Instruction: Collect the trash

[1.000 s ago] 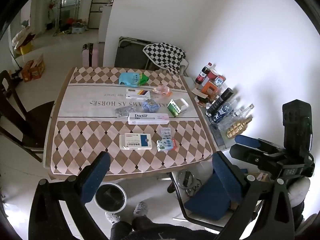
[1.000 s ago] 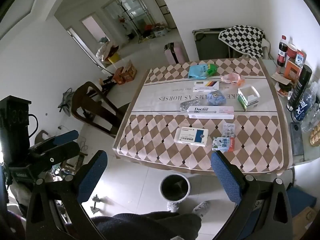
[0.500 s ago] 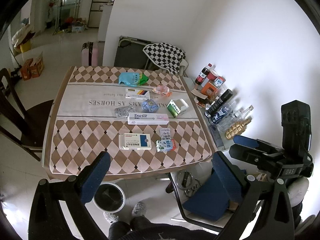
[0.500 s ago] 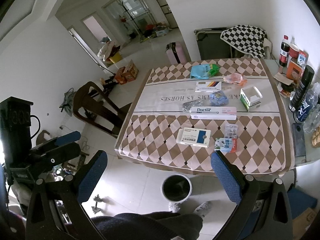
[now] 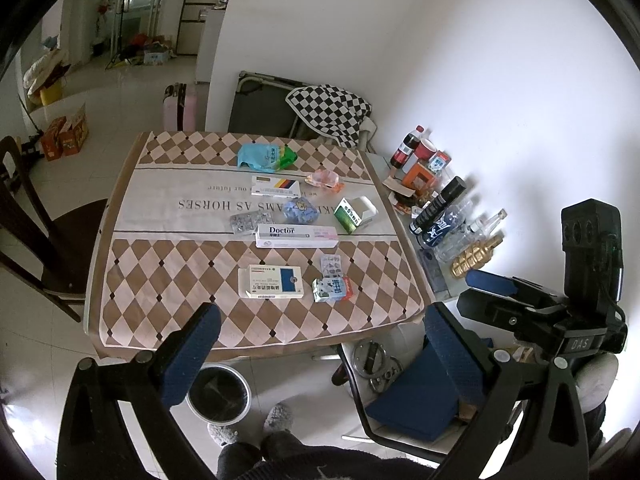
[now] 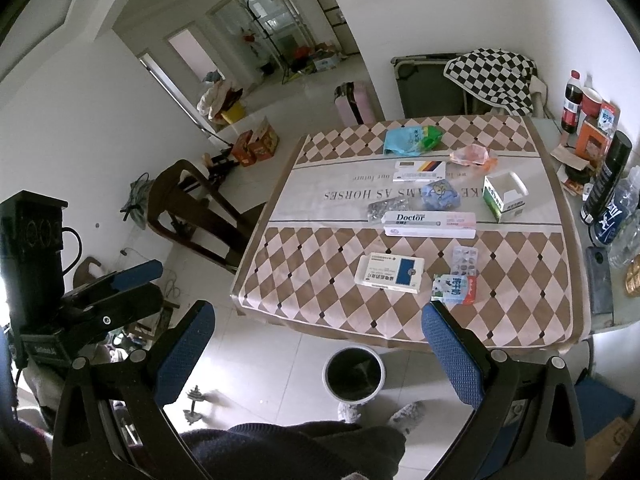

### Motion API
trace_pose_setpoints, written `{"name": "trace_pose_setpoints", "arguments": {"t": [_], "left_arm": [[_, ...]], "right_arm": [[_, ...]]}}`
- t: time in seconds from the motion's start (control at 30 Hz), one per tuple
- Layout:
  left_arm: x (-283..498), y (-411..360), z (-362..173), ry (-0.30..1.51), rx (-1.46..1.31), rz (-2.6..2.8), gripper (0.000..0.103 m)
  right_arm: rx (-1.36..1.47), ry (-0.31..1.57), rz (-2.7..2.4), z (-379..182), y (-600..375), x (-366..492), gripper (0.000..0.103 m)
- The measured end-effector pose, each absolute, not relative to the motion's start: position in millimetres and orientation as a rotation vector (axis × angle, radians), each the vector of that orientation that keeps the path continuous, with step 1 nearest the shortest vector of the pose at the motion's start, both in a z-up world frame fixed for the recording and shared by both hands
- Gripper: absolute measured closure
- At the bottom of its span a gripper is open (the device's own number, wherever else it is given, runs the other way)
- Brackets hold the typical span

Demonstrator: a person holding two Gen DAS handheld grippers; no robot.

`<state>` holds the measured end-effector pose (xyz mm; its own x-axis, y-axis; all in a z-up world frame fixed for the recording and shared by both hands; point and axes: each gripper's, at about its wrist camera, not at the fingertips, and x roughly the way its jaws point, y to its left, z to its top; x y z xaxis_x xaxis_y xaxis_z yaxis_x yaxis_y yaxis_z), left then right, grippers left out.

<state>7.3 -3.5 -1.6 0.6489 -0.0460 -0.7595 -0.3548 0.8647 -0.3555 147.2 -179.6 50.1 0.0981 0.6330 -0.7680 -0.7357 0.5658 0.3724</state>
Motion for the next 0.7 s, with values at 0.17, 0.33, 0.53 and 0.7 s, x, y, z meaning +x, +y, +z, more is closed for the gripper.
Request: {"name": "trace_pose_setpoints", "arguments": {"t": [0.17,0.33,0.53,0.7], "left_arm": [[6.8,-3.2,-1.7,0.855,-0.513,0.184,0.000],[7.2,-2.6,-1.9,0.854,-0.512,0.184,0.000],[6.6,-2.0,-2.2,0.856,-0.515,0.187,0.000],[6.2,-2.1,-2.5,0.854,-0.513,0.185,0.000]], "right_arm": [[-0.114,1.069,1.016,49.6,-180.1,147.1,0.000],[-0.115,1.070,1.014,48.8,-181.7,147.0,0.000],[-0.113,1.070,1.015,49.9,-185.7,147.5,0.000],[-0.112,1.070,1.015,54.2,-191.1,148.4,0.000]]}}
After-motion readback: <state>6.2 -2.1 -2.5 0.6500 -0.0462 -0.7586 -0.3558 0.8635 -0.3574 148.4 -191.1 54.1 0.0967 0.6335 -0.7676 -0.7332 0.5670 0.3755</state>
